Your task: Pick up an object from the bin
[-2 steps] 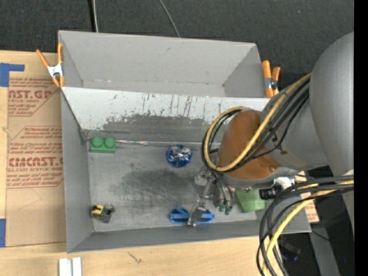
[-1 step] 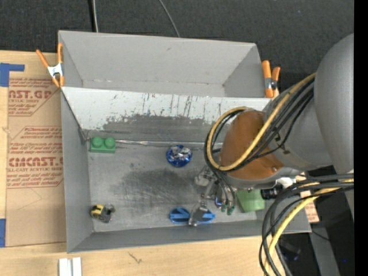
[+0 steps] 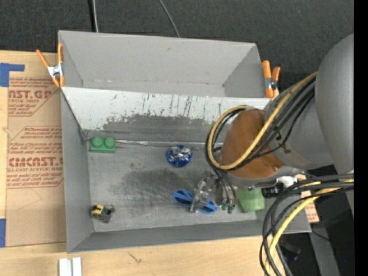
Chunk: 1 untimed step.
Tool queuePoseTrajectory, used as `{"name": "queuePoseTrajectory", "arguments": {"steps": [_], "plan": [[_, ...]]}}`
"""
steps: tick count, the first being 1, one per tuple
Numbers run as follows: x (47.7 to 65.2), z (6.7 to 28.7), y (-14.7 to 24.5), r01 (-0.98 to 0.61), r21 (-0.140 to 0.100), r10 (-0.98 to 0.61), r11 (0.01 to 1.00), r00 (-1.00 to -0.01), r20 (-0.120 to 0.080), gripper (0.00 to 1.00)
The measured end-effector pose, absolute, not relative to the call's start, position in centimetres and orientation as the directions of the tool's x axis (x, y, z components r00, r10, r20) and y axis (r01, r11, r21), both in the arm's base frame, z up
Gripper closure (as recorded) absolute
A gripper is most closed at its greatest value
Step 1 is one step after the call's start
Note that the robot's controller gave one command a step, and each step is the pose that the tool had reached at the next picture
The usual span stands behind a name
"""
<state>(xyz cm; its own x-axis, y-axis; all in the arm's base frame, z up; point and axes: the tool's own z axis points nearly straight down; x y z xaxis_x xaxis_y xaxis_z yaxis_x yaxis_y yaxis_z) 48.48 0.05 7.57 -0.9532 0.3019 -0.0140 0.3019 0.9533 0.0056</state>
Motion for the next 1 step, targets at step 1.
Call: {"name": "queuePoseTrajectory", "arguments": {"steps": [1], "plan": [[48.54,11.25,0.12,0.301,0.002,0.301,0.953,-0.953,-0.002,1.0]]}}
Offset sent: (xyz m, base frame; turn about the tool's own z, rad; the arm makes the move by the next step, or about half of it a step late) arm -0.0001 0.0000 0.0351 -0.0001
